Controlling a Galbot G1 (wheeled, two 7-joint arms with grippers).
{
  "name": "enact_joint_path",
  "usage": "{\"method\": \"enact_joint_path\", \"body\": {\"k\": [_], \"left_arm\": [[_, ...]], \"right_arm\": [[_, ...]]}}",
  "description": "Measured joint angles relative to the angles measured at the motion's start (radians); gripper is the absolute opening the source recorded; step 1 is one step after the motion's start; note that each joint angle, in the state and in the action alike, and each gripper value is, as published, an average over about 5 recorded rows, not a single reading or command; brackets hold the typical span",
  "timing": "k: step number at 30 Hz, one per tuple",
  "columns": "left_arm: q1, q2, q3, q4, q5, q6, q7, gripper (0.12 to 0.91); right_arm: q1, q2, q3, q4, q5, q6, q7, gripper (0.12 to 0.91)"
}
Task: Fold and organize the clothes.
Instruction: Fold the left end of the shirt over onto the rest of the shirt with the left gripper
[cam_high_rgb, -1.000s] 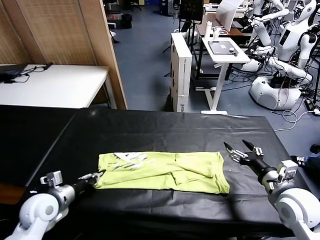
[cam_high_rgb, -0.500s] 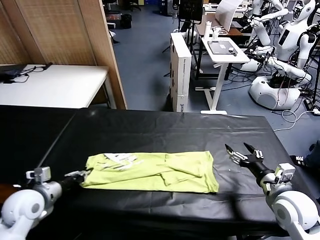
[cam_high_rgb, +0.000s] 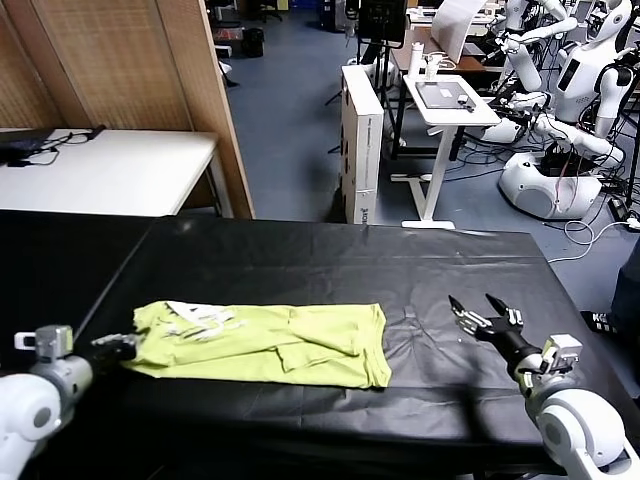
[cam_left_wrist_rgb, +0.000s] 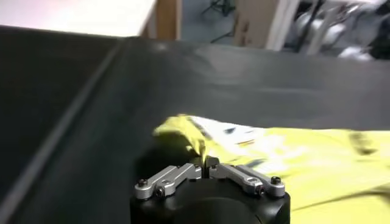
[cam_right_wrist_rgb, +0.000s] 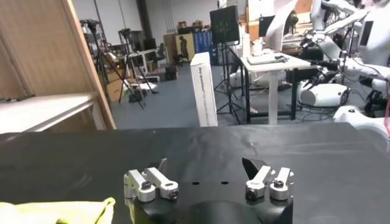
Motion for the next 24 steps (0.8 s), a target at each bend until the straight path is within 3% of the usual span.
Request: {"method": "enact_joint_path", "body": {"k": [3,8,15,24], "left_arm": [[-0.022,-0.047,0.057,-0.068,-0.024,-0.001,-0.017,0.169],[-0.084,-0.108,0.194,-0.115,-0.016,-0.017,-0.014,0.169],[-0.198,-0.171,0.383,-0.078,-0.048,-0.02,-0.014,0.169],[-0.326,-0.224,0.557,-0.016,-0.065,-0.021,-0.016,0.169]], "right_arm": [[-0.028,0.003,0.015,0.005,-0.012,0.006,0.0,0.907],[-0.087,0.015,0.049,0.022,-0.025,0.01,0.0,0.907],[-0.156,0.032,0.106,0.04,-0.032,0.012,-0.005,0.907],[-0.195,0.052,0.133,0.053,-0.051,0.01,-0.011,0.907]]}}
